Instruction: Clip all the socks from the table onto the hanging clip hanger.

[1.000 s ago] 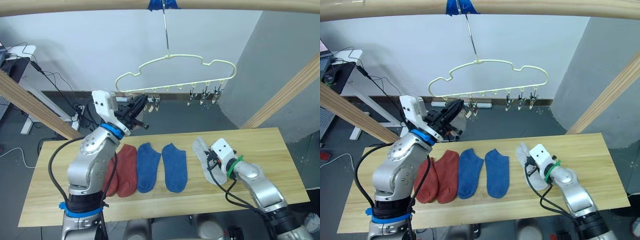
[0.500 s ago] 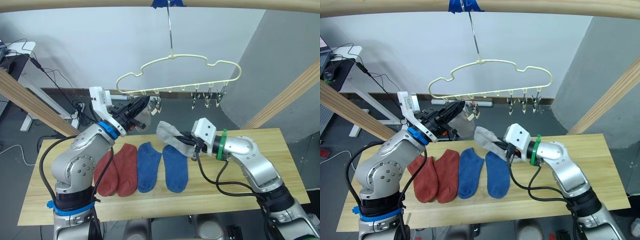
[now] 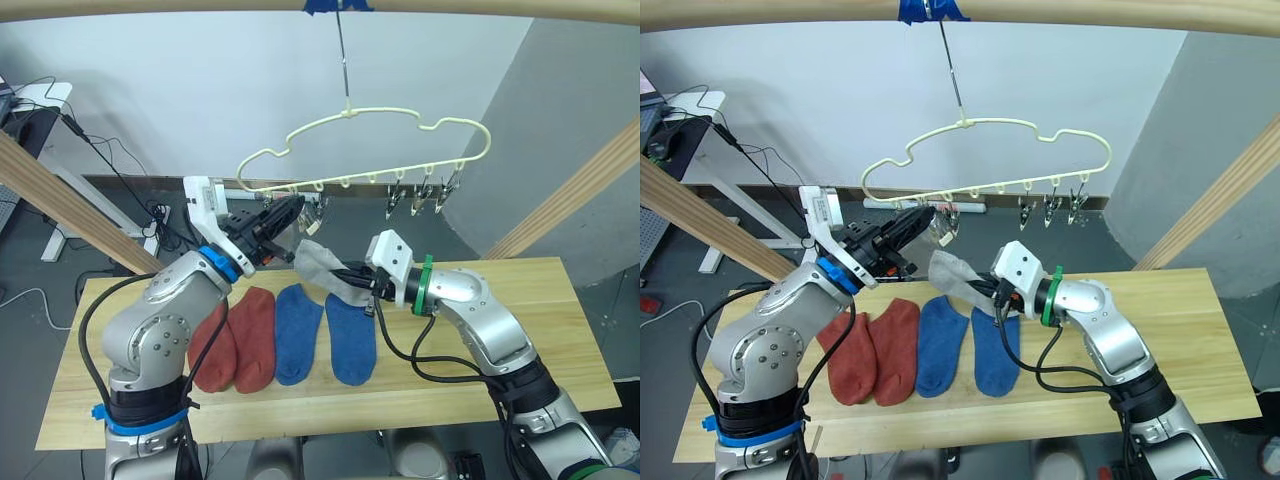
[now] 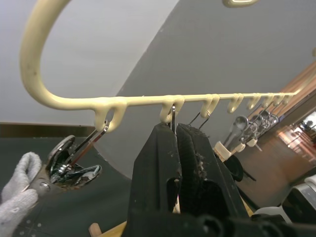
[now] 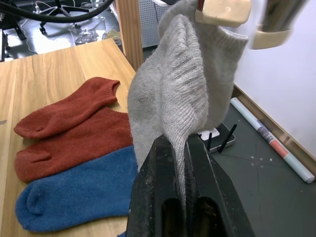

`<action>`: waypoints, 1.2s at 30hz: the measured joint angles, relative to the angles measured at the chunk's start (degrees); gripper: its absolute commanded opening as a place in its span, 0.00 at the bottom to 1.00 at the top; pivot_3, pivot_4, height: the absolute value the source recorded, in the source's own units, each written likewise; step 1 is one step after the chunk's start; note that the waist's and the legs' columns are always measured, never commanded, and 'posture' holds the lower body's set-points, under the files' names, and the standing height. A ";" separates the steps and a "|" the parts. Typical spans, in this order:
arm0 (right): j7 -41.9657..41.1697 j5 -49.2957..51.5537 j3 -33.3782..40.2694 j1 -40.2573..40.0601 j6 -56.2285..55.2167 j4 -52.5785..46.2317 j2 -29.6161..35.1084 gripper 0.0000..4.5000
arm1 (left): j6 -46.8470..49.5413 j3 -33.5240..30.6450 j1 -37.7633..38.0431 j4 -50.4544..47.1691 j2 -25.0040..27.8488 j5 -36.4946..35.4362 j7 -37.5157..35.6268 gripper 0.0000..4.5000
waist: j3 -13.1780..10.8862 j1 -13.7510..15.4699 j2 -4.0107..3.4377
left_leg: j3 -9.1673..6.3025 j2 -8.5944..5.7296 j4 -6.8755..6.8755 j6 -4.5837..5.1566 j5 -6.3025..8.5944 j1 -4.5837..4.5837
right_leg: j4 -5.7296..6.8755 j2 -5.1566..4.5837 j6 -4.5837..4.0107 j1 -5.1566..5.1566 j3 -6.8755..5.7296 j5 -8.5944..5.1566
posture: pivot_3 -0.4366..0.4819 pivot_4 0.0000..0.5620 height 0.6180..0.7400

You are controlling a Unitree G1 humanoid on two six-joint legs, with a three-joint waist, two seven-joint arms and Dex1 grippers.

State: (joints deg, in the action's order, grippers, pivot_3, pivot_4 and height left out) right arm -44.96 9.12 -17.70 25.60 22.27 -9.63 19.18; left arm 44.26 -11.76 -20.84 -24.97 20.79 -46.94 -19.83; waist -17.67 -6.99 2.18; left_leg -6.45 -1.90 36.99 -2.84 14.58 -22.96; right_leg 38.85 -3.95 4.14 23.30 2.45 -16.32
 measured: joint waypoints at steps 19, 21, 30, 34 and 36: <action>0.57 1.28 1.05 2.05 0.10 1.24 -2.60 0.00 | -1.09 0.12 2.06 -0.39 0.50 -0.01 -1.42 0.00 | 0.00 0.41 -0.01 | -0.01 0.02 0.01 -0.01 0.00 0.02 | 0.03 0.00 -0.01 0.01 -0.01 0.01 | 0.28 0.54 1.00; 1.00 1.25 1.32 2.23 0.09 1.76 -2.79 0.00 | -1.11 0.12 2.07 -0.39 0.65 -0.01 -1.83 0.00 | 0.00 0.45 -0.01 | -0.01 0.02 0.01 -0.01 0.00 0.01 | 0.03 0.00 -0.01 0.01 -0.01 0.01 | 0.28 0.54 1.00; 1.29 1.20 1.93 2.69 0.01 3.06 -3.61 0.00 | -1.21 0.12 2.13 -0.38 0.94 0.06 -2.12 0.00 | 0.00 0.45 -0.01 | 0.00 0.02 0.00 0.00 0.00 0.01 | 0.02 0.00 -0.02 0.02 -0.01 0.01 | 0.28 0.54 1.00; 1.31 1.16 1.93 3.02 0.00 3.16 -3.95 0.00 | -2.34 0.11 2.14 -0.05 1.01 0.71 -2.19 0.13 | 0.00 0.44 -0.01 | 0.00 0.03 0.00 -0.01 0.00 0.01 | 0.03 0.01 -0.02 0.03 -0.01 0.01 | 0.28 0.55 1.00; 1.33 1.16 1.92 3.30 -0.01 3.17 -4.22 0.00 | -2.68 0.11 2.14 0.04 1.10 1.00 -2.18 0.25 | 0.00 0.45 -0.01 | 0.00 0.03 0.00 -0.01 0.00 0.01 | 0.03 0.01 -0.02 0.03 -0.01 0.01 | 0.28 0.55 1.00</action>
State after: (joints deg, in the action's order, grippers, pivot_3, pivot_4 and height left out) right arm -43.63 10.28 -15.78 28.90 22.26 -6.46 14.96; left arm 41.58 -11.66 -18.70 -24.93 21.89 -45.94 -22.00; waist -17.67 -6.55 2.17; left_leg -6.45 -1.87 36.99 -2.84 14.57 -22.94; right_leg 38.88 -3.95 4.12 23.34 2.44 -16.31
